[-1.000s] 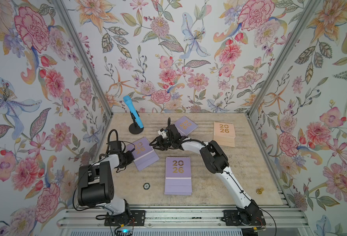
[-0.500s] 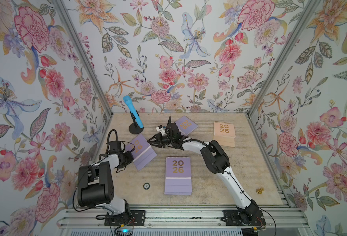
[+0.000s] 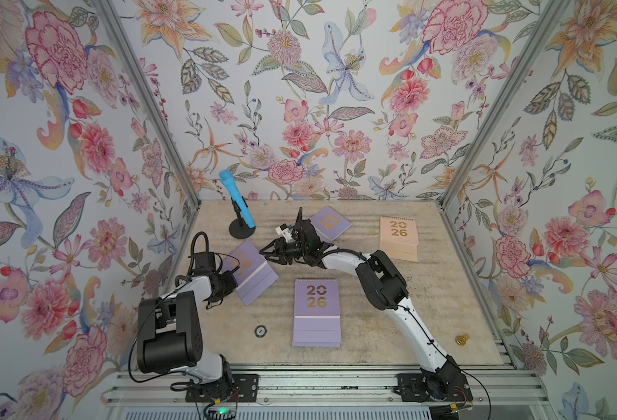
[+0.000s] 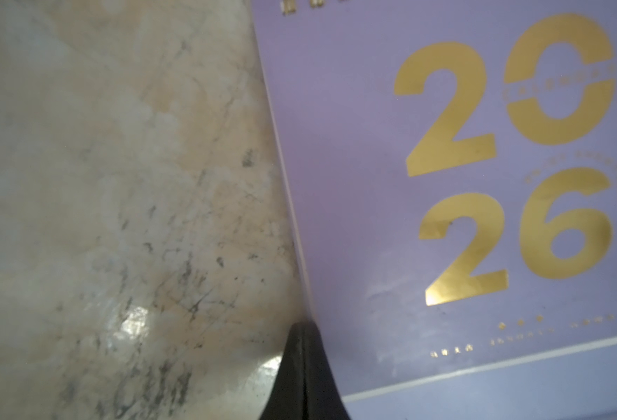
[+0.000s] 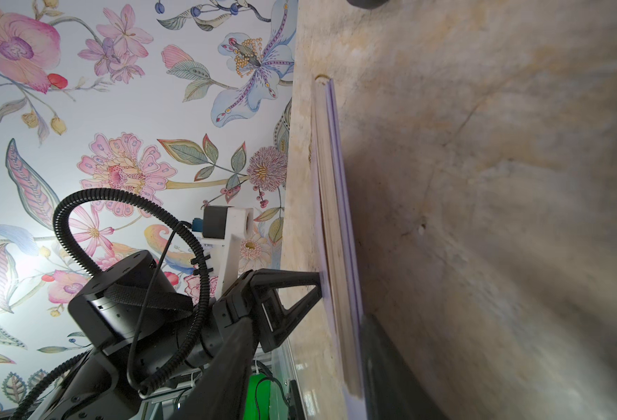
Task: Stack the calendars
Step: Pick up the calendar at the center of the board.
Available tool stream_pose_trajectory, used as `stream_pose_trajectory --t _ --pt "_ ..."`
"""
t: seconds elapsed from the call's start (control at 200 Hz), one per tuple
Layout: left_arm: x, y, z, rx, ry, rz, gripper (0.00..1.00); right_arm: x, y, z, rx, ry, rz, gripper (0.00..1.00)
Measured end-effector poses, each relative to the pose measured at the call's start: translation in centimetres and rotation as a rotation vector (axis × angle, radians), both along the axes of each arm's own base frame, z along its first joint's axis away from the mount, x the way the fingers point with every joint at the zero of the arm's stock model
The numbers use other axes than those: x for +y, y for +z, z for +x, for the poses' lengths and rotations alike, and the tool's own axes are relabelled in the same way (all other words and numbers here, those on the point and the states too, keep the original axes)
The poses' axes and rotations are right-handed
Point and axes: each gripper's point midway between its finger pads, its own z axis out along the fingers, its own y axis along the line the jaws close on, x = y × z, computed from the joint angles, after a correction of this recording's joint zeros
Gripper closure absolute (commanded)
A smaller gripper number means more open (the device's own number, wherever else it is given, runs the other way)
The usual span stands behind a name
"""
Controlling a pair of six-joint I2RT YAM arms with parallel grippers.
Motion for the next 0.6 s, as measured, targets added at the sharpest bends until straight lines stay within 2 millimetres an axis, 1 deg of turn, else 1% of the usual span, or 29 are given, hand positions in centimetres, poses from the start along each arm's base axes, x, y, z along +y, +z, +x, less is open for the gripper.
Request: stream_pose_trajectory --t 0.235,0.6 --pt "0.0 0.0 -0.2 -0.006 0.001 0.003 1.00 0.2 0.1 0.0 0.006 -0.008 0.004 0.47" --pt "0.0 -0.1 -0.2 -0.012 0.001 0.004 1.00 1.3 2.4 -0.3 0.004 -0.017 0.087 0.46"
